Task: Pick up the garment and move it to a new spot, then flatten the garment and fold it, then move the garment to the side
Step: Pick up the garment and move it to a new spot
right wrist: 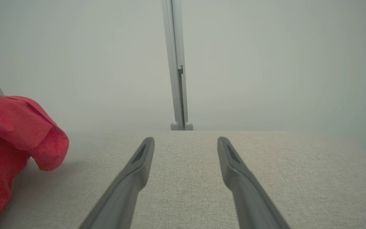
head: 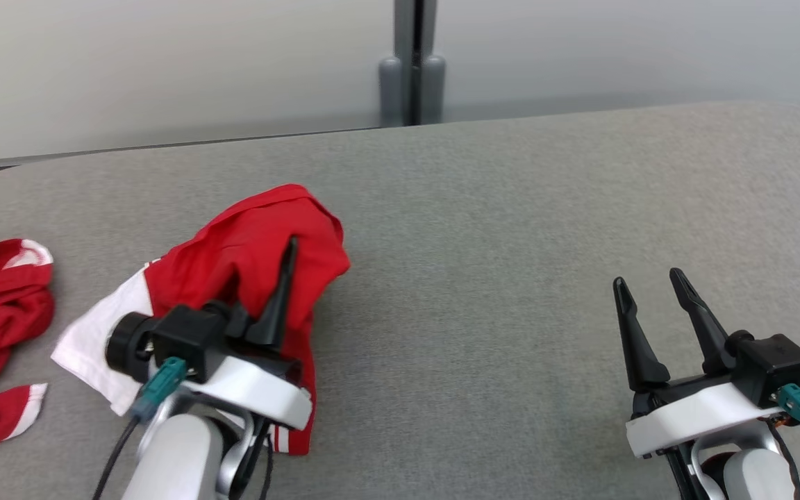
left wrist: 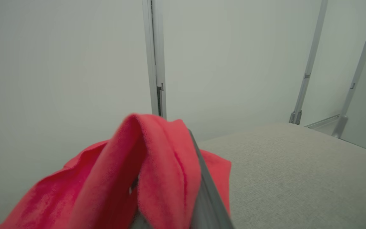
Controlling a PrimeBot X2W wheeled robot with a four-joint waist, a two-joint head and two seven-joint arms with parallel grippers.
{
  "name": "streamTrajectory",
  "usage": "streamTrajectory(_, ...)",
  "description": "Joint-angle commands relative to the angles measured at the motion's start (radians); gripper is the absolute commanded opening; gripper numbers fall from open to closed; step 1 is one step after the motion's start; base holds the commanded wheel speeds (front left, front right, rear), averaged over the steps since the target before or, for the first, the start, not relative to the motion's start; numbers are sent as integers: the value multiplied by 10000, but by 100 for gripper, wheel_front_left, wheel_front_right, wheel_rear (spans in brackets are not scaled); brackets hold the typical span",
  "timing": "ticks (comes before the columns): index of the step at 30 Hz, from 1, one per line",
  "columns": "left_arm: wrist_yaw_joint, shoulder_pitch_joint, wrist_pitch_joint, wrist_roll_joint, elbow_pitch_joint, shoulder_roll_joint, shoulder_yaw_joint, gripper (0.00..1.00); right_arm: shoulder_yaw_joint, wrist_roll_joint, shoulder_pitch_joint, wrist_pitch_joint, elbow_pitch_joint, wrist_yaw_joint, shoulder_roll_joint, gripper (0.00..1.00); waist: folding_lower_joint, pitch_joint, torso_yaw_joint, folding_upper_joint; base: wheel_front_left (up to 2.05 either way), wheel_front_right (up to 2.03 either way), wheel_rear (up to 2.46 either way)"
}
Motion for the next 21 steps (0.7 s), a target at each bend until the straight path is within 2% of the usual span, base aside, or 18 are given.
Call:
streamTrajectory(1,-17,-570,-63,-59,279,-35,-633,0,12,77,-203,-141,58,1,29,100,0,787,-1338,0,0,0,0)
streamTrajectory(2,-17,-570,-63,-59,279,-35,-633,0,12,77,-203,-141,58,1,29,100,0,787,-1338,0,0,0,0)
streamTrajectory(4,-19,-994,-55,-103,582,-59,-1362,0,24,133,-280,-237,135,1,85,100,0,1051,-1871,0,0,0,0)
streamTrajectory(12,-20,-2708,-23,-421,2136,71,-4666,0,59,391,-531,-776,537,1,334,100,0,2091,-3417,0,0,0,0)
streamTrajectory(17,-21,-3292,-14,-1141,3268,243,-6515,0,47,510,-666,-1052,858,1,397,100,0,2367,-3639,0,0,0,0)
streamTrajectory(18,-21,-3339,-37,-1326,3458,266,-6750,18,21,503,-676,-1115,926,1,405,100,0,2361,-3613,0,0,0,0)
streamTrajectory(19,-21,-3384,-100,-1486,3609,291,-6967,86,6,491,-686,-1145,984,1,409,100,0,2345,-3553,0,0,0,0)
streamTrajectory(20,-21,-3460,-209,-1601,3713,330,-7089,100,3,505,-701,-1168,1030,1,417,100,0,2313,-3469,0,0,0,0)
streamTrajectory(21,-21,-3493,-314,-1710,3824,360,-7163,100,7,523,-709,-1209,1067,1,425,100,0,2256,-3361,0,0,0,0)
